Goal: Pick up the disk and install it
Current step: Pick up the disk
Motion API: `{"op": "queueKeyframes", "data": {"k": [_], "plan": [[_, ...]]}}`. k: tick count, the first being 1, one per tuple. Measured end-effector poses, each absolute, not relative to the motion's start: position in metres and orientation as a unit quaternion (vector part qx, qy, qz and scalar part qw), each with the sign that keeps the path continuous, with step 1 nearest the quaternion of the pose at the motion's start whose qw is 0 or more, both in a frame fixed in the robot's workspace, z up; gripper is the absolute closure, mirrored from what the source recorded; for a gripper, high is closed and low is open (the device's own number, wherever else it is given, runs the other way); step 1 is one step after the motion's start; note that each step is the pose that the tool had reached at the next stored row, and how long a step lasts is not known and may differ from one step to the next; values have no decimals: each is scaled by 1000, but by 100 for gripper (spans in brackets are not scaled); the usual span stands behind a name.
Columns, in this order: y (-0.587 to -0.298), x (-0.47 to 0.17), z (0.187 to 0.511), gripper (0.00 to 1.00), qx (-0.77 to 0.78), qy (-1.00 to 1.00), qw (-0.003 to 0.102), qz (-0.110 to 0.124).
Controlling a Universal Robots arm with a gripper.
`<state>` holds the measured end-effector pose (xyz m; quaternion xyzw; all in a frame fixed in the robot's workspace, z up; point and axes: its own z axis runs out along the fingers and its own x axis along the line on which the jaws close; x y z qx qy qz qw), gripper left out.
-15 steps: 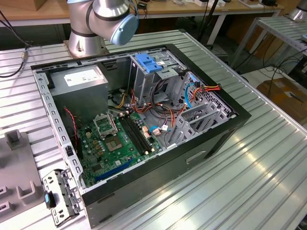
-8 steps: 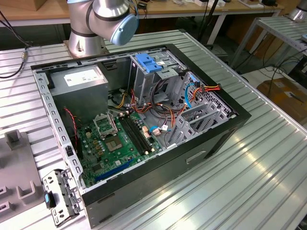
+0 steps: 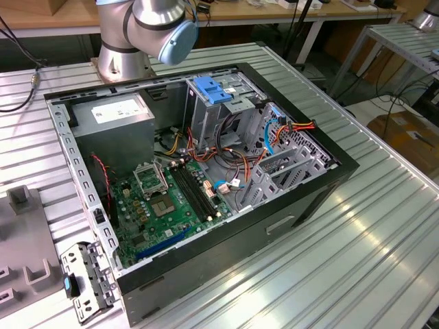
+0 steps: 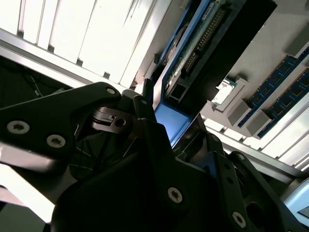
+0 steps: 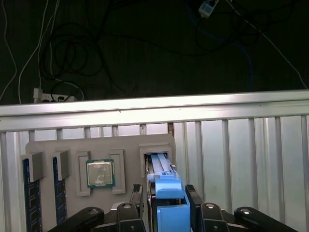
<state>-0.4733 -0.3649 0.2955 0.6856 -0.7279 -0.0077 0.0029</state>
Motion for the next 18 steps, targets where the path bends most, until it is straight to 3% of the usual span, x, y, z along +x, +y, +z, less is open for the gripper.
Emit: {"op": "queueKeyframes", "data": {"k": [10, 12, 18], "plan": [[-365, -473, 295, 52, 686, -728, 3, -8], [-365, -473, 295, 61, 686, -728, 3, -8], [-365, -473, 295, 63, 686, -728, 3, -8]]}}
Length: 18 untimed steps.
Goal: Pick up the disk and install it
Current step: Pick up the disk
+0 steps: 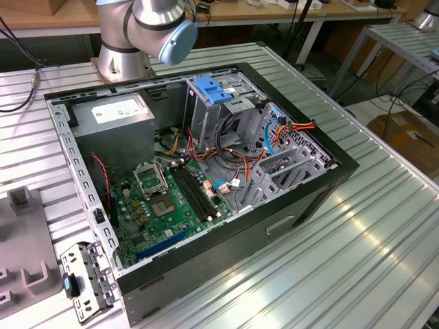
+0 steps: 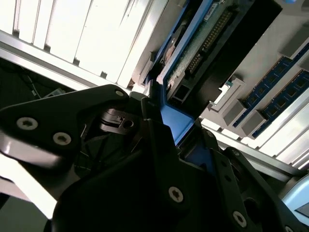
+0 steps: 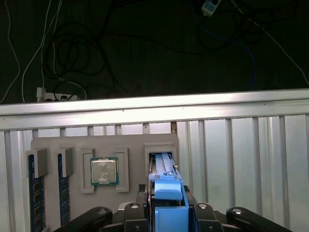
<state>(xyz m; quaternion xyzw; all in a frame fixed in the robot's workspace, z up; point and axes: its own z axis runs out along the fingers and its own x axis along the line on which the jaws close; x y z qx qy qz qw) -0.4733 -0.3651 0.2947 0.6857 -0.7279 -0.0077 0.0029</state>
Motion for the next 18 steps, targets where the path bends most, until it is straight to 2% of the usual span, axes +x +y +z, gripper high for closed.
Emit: {"op": "queueKeyframes", "data": {"k": [18], "plan": [[-365, -473, 295, 63, 690, -723, 3, -8]]}}
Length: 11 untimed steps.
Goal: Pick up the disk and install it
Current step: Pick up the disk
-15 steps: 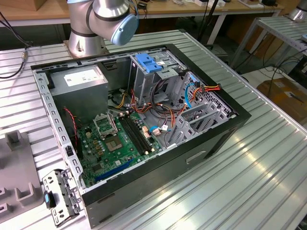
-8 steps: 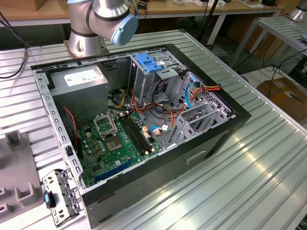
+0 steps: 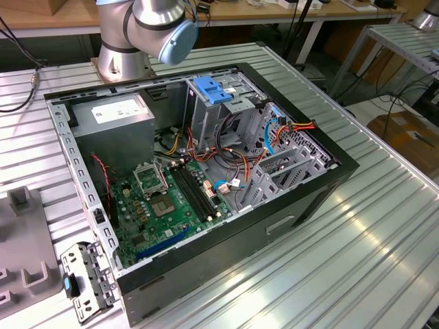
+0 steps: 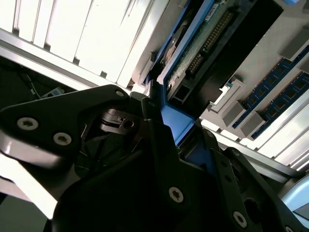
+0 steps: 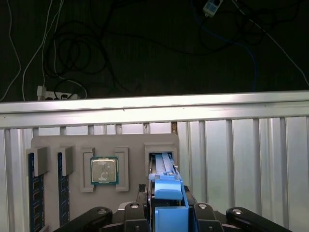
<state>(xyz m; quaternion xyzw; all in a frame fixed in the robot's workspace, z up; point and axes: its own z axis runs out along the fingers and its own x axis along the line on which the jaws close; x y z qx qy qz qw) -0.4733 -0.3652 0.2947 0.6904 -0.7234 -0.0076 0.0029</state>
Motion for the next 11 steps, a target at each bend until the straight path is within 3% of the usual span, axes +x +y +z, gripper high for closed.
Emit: {"op": "queueKeyframes", "data": {"k": [11], "plan": [[-365, -473, 301, 63, 690, -723, 3, -7]]}}
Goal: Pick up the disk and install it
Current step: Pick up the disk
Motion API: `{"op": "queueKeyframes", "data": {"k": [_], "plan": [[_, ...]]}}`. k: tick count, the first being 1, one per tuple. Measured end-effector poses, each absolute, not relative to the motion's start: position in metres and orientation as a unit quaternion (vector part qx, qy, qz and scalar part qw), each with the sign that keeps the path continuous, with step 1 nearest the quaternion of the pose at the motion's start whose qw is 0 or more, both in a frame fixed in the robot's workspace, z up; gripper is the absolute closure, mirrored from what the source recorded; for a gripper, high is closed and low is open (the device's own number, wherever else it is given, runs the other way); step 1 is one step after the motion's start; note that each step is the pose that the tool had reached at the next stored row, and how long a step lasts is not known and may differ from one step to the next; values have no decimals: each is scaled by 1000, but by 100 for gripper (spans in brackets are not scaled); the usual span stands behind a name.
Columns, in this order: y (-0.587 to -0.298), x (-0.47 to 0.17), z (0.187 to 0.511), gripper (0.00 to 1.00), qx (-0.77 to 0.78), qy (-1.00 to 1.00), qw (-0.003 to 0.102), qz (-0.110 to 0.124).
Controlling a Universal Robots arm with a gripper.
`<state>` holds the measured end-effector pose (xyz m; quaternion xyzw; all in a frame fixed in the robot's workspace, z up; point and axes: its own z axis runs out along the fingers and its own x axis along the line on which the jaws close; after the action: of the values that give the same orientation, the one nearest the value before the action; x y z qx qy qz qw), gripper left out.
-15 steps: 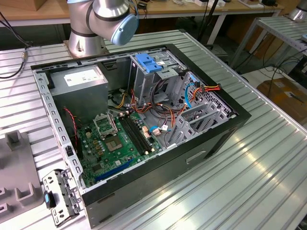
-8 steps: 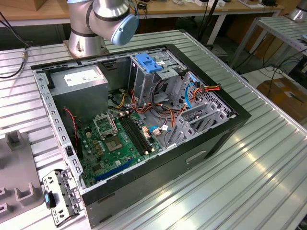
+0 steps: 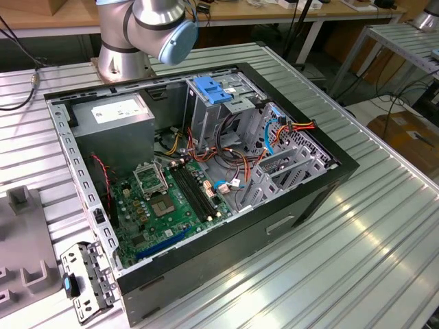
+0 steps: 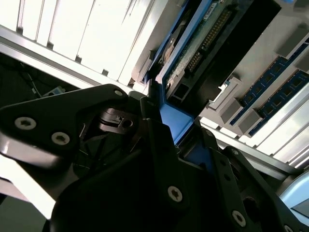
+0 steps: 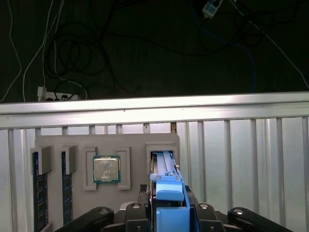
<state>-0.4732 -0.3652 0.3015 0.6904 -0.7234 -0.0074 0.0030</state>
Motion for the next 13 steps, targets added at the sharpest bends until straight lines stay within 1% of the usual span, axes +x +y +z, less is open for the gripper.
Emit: {"op": "queueKeyframes", "data": {"k": [13], "plan": [[-365, -473, 313, 63, 690, -723, 4, -6]]}}
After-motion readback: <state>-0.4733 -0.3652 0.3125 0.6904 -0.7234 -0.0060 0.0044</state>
